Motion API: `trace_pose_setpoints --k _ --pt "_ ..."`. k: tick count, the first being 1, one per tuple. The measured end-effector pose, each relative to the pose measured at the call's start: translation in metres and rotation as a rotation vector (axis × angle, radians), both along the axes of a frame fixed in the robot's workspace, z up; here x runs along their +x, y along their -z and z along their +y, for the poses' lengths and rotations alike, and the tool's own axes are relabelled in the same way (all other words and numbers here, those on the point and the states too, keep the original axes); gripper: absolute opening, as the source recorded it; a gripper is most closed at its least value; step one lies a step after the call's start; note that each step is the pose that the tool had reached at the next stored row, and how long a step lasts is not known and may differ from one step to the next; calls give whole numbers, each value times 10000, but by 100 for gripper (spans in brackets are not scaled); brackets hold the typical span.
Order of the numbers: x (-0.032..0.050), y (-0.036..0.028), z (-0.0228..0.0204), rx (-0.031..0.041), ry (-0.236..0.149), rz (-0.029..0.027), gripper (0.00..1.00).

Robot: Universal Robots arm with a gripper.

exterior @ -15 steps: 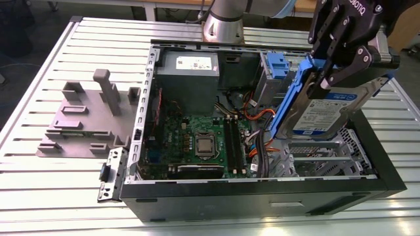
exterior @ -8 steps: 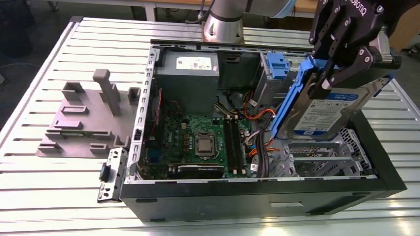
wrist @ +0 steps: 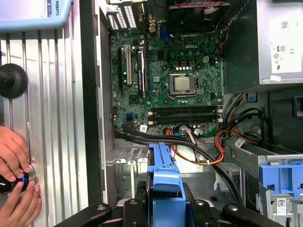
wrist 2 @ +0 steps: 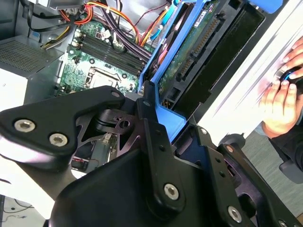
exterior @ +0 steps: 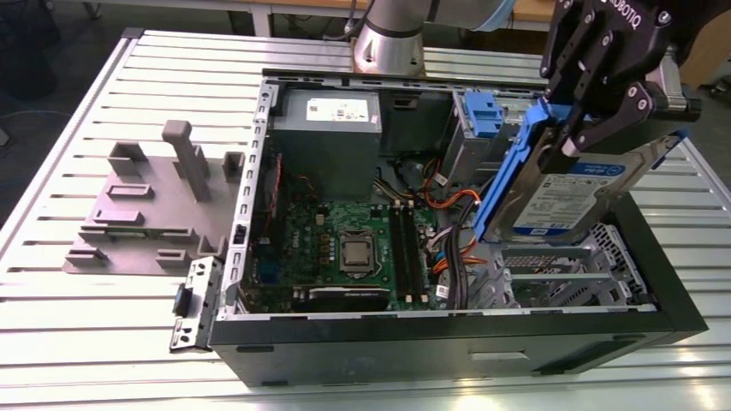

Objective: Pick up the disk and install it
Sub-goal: 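Insert the disk into the insertion slot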

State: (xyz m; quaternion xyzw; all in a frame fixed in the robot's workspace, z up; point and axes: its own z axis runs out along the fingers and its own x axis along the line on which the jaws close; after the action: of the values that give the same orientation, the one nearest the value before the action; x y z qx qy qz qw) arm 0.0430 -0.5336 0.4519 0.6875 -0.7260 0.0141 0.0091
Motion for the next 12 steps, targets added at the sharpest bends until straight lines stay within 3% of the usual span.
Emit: trace_pose_setpoints --k 4,12 --pt "1 1 0 1 -3 -49 36" --pt "67 11 -2 0 -66 -48 36"
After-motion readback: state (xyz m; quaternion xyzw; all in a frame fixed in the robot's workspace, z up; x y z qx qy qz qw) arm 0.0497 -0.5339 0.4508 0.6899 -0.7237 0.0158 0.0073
